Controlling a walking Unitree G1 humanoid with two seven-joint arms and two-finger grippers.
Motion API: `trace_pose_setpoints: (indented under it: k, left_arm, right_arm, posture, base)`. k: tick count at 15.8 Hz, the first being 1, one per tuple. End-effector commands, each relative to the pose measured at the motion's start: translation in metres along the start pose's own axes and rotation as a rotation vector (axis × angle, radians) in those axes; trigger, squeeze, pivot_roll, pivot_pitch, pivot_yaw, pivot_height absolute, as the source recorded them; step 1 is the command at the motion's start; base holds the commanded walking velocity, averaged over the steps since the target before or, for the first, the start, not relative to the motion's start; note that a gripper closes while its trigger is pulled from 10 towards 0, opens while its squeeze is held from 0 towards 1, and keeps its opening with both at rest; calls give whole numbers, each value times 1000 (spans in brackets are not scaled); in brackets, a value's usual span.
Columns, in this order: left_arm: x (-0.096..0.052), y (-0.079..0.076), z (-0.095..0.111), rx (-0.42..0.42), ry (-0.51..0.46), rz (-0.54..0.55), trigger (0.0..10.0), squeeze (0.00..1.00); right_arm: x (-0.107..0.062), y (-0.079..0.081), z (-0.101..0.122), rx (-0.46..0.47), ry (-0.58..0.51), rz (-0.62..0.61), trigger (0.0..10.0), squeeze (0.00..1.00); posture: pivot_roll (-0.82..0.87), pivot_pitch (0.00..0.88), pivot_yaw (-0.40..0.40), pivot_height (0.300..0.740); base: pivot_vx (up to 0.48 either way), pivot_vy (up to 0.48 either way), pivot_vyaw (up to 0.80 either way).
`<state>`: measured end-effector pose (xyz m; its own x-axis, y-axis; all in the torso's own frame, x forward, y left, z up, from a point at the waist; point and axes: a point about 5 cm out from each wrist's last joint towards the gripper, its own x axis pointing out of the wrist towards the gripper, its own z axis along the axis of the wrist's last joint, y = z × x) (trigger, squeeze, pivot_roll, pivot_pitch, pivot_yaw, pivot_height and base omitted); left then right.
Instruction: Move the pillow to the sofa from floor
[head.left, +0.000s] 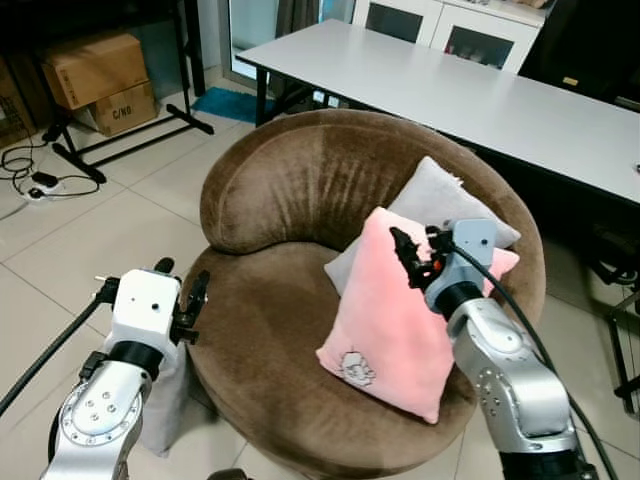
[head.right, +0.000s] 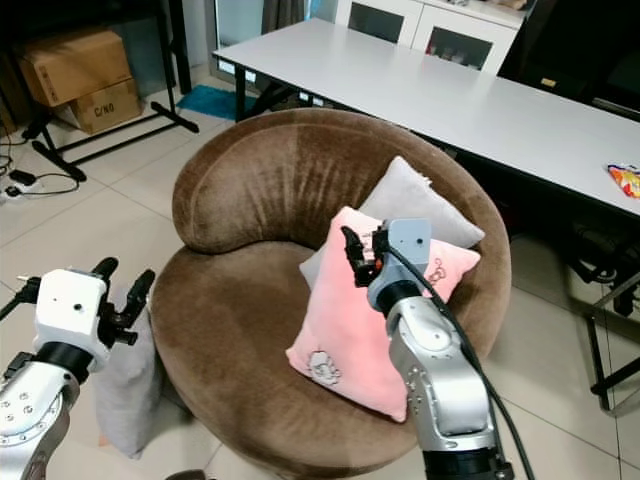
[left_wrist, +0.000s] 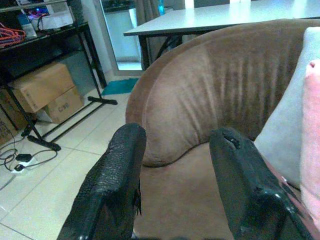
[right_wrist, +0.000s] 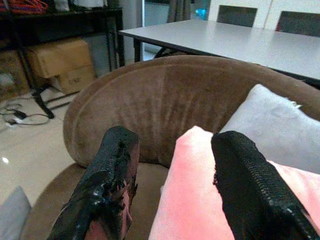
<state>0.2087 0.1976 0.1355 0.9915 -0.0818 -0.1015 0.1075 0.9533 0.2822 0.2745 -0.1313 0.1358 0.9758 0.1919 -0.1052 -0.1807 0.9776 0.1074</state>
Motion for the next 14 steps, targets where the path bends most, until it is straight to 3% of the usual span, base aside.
trace_pose_setpoints:
  k: [1, 14]
  left_arm:
    - [1, -2, 6, 6, -20, 4, 10000, 0]
    - [5, 2, -2, 8, 1, 14, 10000, 0]
  right_arm:
    - [-1, -5, 6, -16, -9, -15, 10000, 0]
    - [0, 2, 6, -66, 28, 45, 10000, 0]
  posture:
    - [51, 0, -110, 740]
    - [58, 0, -114, 740]
  base:
    - [0, 334, 0]
    - [0, 358, 0]
